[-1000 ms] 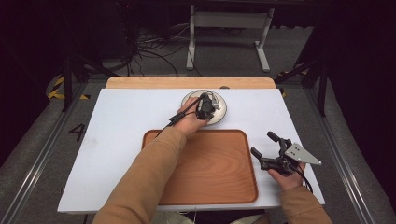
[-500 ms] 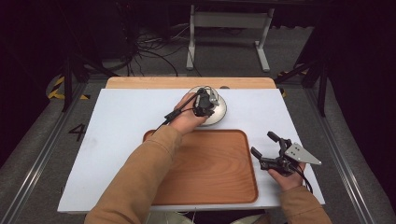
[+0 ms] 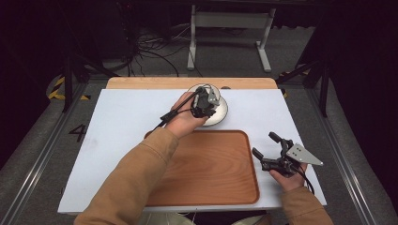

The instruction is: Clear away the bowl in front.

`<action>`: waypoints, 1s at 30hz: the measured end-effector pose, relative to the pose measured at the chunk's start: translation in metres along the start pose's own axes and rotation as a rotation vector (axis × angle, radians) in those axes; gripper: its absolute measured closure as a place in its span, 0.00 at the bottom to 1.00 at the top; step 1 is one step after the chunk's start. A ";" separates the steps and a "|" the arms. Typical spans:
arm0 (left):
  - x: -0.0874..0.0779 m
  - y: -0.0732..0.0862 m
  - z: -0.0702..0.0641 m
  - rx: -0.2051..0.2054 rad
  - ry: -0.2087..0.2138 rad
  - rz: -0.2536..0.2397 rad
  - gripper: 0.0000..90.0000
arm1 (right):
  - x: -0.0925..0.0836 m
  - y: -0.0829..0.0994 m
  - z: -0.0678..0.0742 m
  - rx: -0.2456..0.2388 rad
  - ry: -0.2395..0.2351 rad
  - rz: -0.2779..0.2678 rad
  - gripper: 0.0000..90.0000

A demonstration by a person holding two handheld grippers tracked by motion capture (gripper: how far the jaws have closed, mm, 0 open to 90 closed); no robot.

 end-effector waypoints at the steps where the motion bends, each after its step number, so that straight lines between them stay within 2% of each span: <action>1: -0.003 0.000 -0.002 -0.001 0.005 0.001 0.91 | 0.000 0.000 0.000 0.000 0.001 0.000 0.08; 7: -0.017 0.001 -0.010 -0.040 0.040 -0.001 0.91 | 0.000 0.000 0.000 0.000 0.000 0.000 0.08; 16: -0.041 0.012 -0.032 -0.026 0.078 -0.018 0.91 | 0.000 0.000 0.000 -0.006 -0.002 0.002 0.08; 30: -0.080 0.025 -0.054 0.010 0.106 -0.023 0.91 | 0.000 0.000 0.000 -0.004 -0.001 0.002 0.08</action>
Point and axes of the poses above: each handheld gripper's, and its own axes: x roughly forward along the jaws, y roughly out of its underside, z roughly to its left, the point moved 4 cm from there along x, roughly forward along the jaws, and after that the axes turned 7 degrees about x, right-handed, at the moved point
